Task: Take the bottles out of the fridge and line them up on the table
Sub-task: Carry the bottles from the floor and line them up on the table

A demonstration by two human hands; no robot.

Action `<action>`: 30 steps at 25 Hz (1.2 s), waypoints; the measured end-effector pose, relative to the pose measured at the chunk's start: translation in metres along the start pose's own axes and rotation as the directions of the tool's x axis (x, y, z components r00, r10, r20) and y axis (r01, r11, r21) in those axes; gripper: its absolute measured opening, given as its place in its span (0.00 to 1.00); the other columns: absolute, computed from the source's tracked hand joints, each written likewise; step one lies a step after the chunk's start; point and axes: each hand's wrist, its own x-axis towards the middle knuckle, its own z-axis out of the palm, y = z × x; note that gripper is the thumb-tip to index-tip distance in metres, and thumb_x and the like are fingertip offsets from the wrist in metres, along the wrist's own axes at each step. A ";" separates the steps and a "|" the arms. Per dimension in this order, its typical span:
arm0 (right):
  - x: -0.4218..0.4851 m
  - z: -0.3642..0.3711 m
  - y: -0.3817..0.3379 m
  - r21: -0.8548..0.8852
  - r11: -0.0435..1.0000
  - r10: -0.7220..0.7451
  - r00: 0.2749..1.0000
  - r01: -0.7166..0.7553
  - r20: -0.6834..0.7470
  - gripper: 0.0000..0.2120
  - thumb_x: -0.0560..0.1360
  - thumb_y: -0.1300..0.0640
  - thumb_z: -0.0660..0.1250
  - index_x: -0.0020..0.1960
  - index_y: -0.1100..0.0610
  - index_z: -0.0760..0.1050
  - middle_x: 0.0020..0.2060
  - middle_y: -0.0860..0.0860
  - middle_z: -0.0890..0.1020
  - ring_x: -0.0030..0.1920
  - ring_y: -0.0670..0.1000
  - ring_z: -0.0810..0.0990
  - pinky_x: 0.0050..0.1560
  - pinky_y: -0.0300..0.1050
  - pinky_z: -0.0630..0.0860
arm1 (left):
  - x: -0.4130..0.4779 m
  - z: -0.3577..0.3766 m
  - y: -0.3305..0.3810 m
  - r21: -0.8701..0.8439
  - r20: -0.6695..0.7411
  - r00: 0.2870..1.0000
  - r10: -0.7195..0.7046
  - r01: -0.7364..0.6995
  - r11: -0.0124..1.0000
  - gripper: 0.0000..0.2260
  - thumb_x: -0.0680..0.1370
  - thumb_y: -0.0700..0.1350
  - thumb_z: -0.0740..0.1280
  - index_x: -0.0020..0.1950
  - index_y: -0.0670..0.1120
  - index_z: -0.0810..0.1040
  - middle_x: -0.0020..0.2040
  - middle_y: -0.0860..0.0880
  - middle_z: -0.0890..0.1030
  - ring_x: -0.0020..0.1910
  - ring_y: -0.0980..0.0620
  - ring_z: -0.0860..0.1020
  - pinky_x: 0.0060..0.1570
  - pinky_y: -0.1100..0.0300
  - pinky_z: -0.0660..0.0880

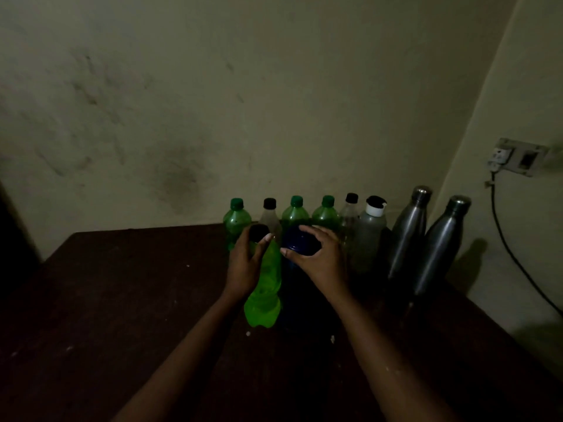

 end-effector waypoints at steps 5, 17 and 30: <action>0.036 0.020 0.027 0.026 0.999 0.022 0.997 -0.024 0.071 0.28 0.61 0.50 0.79 0.58 0.55 0.77 0.60 0.54 0.76 0.61 0.53 0.75 0.57 0.40 0.71 | 0.025 0.013 -0.034 0.129 -0.070 0.996 -0.056 0.065 0.989 0.12 0.76 0.43 0.64 0.59 0.42 0.73 0.52 0.51 0.77 0.53 0.55 0.76 0.47 0.64 0.71; 0.067 0.036 0.035 0.068 0.997 0.011 0.975 -0.027 0.221 0.29 0.63 0.51 0.77 0.62 0.54 0.74 0.62 0.55 0.74 0.63 0.54 0.74 0.59 0.43 0.71 | 0.038 0.007 -0.072 0.181 -0.042 0.982 -0.184 0.189 0.965 0.15 0.74 0.45 0.68 0.59 0.43 0.75 0.56 0.45 0.79 0.55 0.52 0.76 0.53 0.58 0.73; 0.039 -0.001 0.106 0.059 0.941 0.327 0.940 -0.333 0.099 0.37 0.64 0.51 0.77 0.67 0.61 0.65 0.62 0.58 0.76 0.62 0.58 0.76 0.59 0.49 0.74 | 0.020 0.080 -0.074 0.205 0.119 0.939 -0.323 0.295 0.933 0.37 0.66 0.56 0.74 0.70 0.46 0.64 0.68 0.44 0.71 0.66 0.46 0.71 0.64 0.44 0.71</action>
